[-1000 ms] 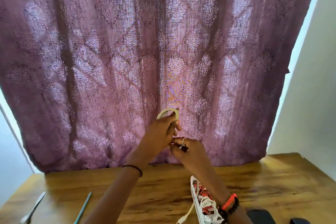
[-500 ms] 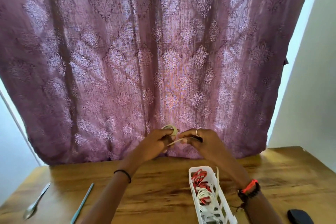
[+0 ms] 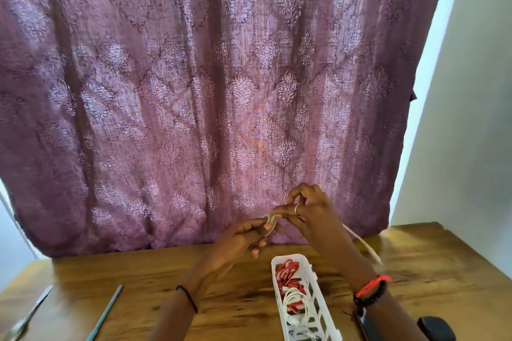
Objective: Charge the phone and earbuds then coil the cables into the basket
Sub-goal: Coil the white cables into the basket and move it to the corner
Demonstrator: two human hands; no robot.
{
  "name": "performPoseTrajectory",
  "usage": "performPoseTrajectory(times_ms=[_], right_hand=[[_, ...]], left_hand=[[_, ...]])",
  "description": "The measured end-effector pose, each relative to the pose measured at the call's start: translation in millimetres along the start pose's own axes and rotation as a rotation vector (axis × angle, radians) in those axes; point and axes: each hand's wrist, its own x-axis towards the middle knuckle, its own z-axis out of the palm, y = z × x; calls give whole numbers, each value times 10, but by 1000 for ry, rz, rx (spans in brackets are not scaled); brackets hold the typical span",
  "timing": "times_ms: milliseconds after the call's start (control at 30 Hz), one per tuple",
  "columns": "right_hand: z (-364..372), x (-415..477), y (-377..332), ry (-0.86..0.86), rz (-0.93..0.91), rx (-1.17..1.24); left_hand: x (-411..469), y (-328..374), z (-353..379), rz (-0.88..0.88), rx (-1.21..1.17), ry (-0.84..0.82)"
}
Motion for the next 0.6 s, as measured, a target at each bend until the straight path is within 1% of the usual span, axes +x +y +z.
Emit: performPoseTrajectory(times_ms=[67, 133, 200, 267, 433, 500, 600], right_hand=[[82, -79, 4, -38, -12, 28], [186, -152, 14, -52, 45, 1], [258, -213, -47, -26, 191, 125], [327, -258, -117, -37, 284, 230], [526, -382, -182, -100, 401, 494], [608, -410, -167, -44, 415, 493], [655, -389, -193, 49, 446, 504]], left_hand=[[-17, -23, 44, -26, -141, 5], [-7, -52, 76, -51, -273, 16], [22, -83, 111, -78, -409, 34], [48, -121, 150, -95, -556, 36], [60, -164, 166, -101, -836, 35], [51, -166, 146, -115, -902, 33], [43, -166, 117, -123, -916, 8]])
